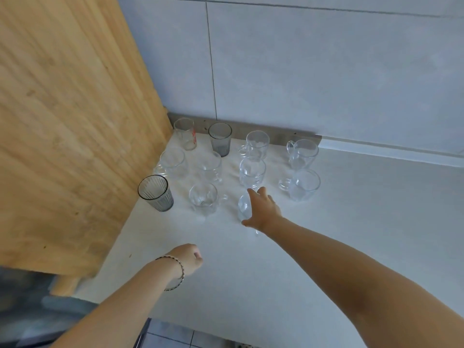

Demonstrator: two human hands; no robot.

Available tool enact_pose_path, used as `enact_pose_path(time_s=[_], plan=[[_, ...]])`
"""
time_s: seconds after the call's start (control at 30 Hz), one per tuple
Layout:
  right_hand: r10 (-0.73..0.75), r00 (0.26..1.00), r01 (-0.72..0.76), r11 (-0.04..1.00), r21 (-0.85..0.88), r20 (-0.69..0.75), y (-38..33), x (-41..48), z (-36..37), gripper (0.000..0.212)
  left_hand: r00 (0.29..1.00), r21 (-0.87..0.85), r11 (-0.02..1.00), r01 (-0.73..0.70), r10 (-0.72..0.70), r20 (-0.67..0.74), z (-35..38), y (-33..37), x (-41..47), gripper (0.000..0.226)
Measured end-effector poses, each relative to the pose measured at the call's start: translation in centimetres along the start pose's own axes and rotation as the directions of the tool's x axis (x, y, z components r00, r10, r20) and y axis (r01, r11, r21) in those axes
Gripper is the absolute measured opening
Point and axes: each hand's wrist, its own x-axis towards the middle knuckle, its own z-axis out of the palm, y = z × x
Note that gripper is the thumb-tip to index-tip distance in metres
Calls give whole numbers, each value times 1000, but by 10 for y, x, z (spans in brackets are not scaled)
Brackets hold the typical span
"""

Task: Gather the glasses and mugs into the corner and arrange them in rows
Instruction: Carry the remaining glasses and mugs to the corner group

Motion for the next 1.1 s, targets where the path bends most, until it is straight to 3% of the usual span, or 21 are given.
enact_pose_path(time_s=[0.13, 0.2, 0.43, 0.57, 0.7, 0.83, 0.97, 1.1], plan=[[29, 999, -28, 998, 53, -21, 9, -11, 2, 108, 999, 43, 998, -43, 42, 8, -3, 6, 6, 13], [64, 998, -64, 997, 46, 2, 22, -20, 1, 107, 998, 79, 995, -69, 69, 6, -3, 15, 12, 25], [289, 944, -303, 950, 76, 156, 116, -69, -20, 49, 972, 205, 950, -234, 229, 50, 10, 96, 32, 39], [378, 909, -398, 912, 97, 179, 185, -113, -41, 38, 933, 291, 886, -360, 336, 131, 20, 174, 41, 35], [490, 850, -518, 843, 142, 192, 264, -171, -60, 39, 877, 383, 789, -480, 441, 190, 40, 266, 37, 13], [588, 791, -612, 763, 208, 168, 349, -235, -72, 40, 819, 456, 683, -571, 513, 257, 74, 364, 20, 24], [672, 730, -677, 686, 268, 125, 440, -298, -77, 39, 776, 482, 613, -626, 549, 309, 126, 460, -2, 10], [726, 683, -714, 639, 287, 81, 534, -358, -84, 37, 759, 480, 592, -648, 557, 338, 187, 549, -14, 11]])
